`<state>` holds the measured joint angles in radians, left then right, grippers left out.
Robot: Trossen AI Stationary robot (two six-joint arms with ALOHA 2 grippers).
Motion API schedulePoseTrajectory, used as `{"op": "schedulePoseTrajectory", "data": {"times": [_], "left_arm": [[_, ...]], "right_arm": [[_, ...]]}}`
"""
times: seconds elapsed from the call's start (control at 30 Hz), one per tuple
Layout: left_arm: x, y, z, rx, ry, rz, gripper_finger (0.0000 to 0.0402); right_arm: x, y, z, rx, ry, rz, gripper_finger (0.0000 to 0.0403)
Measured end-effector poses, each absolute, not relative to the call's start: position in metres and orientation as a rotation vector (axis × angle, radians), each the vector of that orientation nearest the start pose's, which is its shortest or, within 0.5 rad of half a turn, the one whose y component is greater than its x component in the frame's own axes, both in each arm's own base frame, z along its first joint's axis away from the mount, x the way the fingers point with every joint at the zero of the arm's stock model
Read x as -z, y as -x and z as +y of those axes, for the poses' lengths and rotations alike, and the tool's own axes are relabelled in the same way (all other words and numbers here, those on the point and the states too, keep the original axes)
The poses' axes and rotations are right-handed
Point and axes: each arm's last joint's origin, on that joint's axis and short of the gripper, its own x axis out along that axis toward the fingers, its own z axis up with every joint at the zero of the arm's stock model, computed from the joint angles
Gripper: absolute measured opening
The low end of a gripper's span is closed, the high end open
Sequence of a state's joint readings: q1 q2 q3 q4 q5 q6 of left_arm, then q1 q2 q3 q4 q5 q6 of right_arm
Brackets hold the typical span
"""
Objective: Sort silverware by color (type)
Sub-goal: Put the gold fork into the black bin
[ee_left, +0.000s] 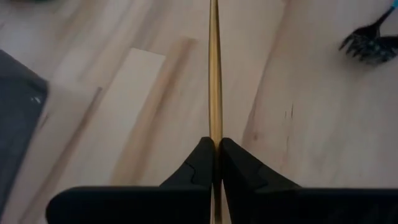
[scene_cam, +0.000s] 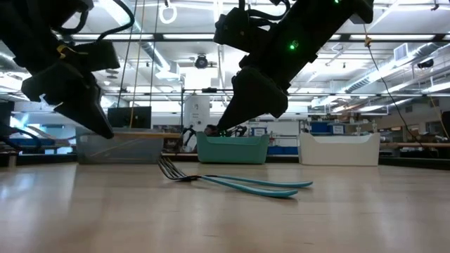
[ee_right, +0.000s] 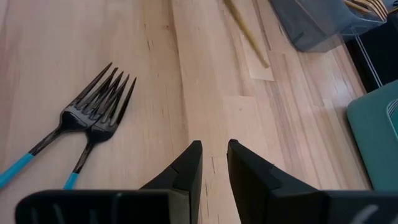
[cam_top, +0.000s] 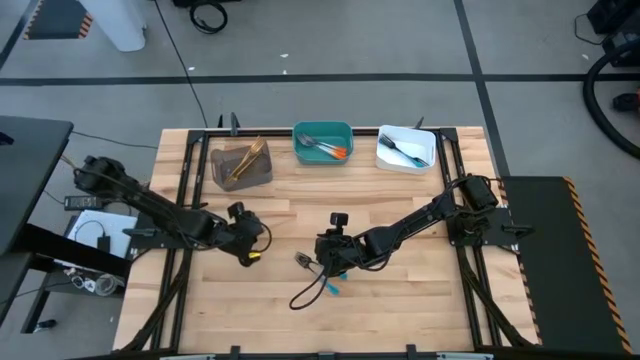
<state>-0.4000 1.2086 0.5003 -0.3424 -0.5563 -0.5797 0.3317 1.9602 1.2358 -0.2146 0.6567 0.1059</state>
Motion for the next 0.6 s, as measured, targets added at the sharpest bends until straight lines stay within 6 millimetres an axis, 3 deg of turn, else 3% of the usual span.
{"op": "schedulePoseTrajectory", "data": {"times": [0.6], "left_arm": [[-0.1678,-0.1854,-0.0568,-0.430,0.033,0.782,0.0024]], "right_arm": [[-0.1572,-0.3813,0.1127,0.340,0.347,0.809,0.0083]]}}
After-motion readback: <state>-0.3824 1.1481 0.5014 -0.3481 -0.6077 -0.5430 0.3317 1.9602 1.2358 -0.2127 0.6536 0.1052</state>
